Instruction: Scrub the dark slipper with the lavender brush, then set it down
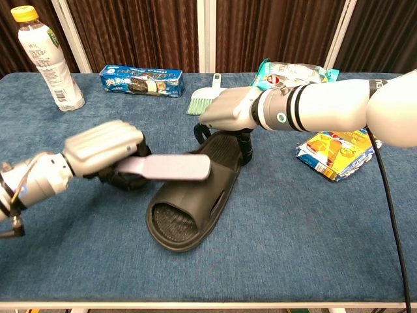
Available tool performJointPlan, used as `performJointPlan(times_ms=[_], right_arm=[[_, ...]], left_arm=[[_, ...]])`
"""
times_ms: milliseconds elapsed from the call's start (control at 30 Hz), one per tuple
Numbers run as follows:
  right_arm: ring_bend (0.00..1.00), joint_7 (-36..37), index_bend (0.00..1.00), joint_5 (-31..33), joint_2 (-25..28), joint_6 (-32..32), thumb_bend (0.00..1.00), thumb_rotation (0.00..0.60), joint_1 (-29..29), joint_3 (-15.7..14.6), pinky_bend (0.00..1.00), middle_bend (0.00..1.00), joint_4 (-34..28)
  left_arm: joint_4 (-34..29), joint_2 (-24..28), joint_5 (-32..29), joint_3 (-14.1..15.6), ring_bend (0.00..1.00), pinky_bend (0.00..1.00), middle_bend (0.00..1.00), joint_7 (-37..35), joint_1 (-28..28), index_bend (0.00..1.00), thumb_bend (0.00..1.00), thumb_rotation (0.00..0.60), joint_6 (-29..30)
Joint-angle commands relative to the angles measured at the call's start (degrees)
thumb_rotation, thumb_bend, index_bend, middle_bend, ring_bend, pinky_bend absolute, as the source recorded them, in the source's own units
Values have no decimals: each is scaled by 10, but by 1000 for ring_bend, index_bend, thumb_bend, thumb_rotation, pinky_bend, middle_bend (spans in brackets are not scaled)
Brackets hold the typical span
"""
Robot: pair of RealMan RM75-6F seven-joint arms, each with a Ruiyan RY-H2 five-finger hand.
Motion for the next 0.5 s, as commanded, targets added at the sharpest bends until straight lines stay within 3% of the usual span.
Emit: performJointPlan(times_ms=[33, 233, 500], right_arm=[[207, 0, 510, 2, 1, 2, 122, 600, 1, -1, 281, 376, -2], [207, -1, 510, 5, 5, 8, 122, 600, 2, -5, 290, 376, -8], [207, -1, 510, 9, 8, 15, 121, 600, 2, -10, 291, 376, -11]], left_arm=[[2, 3, 14, 20, 1000, 1000, 1000, 6, 9, 1000, 485, 600, 14], [-27, 31, 31, 39, 1000, 1000, 1000, 12, 19, 1000, 486, 600, 59], [-57, 34, -29, -26, 1000, 1000, 1000, -11, -13, 1000, 486, 600, 31]])
